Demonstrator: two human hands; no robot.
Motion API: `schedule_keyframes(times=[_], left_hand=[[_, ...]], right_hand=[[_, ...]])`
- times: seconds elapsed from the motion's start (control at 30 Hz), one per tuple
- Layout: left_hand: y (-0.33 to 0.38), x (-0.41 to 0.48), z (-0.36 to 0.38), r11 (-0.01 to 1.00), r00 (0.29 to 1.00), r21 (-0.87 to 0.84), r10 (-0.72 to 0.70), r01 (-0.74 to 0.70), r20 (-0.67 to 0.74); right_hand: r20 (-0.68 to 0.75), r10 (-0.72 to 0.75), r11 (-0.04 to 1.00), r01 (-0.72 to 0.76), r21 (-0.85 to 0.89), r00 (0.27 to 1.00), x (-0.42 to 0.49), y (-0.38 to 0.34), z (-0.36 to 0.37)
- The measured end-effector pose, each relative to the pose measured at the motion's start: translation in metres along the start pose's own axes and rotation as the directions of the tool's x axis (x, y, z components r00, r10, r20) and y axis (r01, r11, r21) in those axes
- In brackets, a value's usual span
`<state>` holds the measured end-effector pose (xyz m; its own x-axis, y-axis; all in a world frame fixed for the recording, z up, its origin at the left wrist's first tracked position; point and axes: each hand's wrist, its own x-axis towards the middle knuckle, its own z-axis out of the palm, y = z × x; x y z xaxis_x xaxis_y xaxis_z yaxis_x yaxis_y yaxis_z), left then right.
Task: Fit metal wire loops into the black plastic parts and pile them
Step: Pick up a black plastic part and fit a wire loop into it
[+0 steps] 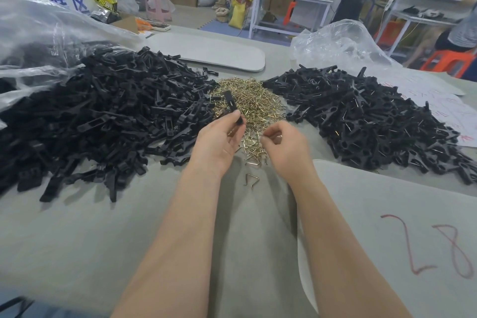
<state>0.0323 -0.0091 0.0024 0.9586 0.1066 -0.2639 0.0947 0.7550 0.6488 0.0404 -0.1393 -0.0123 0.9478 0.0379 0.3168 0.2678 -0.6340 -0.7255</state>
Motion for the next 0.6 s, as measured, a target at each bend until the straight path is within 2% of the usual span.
schedule_keyframes(times=[0.1,0.17,0.23,0.27,0.33,0.4,0.5,0.6], left_hand=[[-0.001,-0.001,0.001,0.997,0.999,0.063,0.035,-0.034,-0.008],[-0.002,-0.001,0.001,0.99,0.997,0.116,0.077,-0.076,-0.008],[-0.006,0.0,0.0,0.934,0.984,0.318,0.178,-0.161,-0.023],[-0.008,0.001,0.0,0.839,0.965,0.499,0.261,-0.217,-0.018],[-0.012,0.001,-0.001,0.534,0.904,0.784,0.421,-0.317,0.078],[-0.015,-0.002,0.0,0.313,0.858,0.875,0.476,-0.37,0.193],[-0.02,-0.002,0.001,0.125,0.824,0.897,0.462,-0.425,0.327],[-0.022,-0.004,0.003,0.007,0.791,0.878,0.439,-0.478,0.427]], right_hand=[[-0.005,-0.011,0.999,0.011,-0.039,1.0,0.001,0.002,0.0],[-0.022,0.016,1.0,-0.016,0.011,1.0,0.001,0.003,0.0],[-0.052,0.07,0.99,-0.063,0.129,0.996,0.003,0.003,-0.004],[-0.074,0.099,0.975,-0.082,0.204,0.992,0.004,0.002,-0.006],[-0.108,0.181,0.907,-0.123,0.402,0.978,0.005,0.0,-0.012],[-0.088,0.273,0.775,-0.165,0.61,0.958,0.005,-0.004,-0.018],[-0.03,0.338,0.646,-0.208,0.735,0.941,0.005,-0.007,-0.025],[-0.009,0.352,0.618,-0.225,0.753,0.936,0.005,-0.009,-0.029]])
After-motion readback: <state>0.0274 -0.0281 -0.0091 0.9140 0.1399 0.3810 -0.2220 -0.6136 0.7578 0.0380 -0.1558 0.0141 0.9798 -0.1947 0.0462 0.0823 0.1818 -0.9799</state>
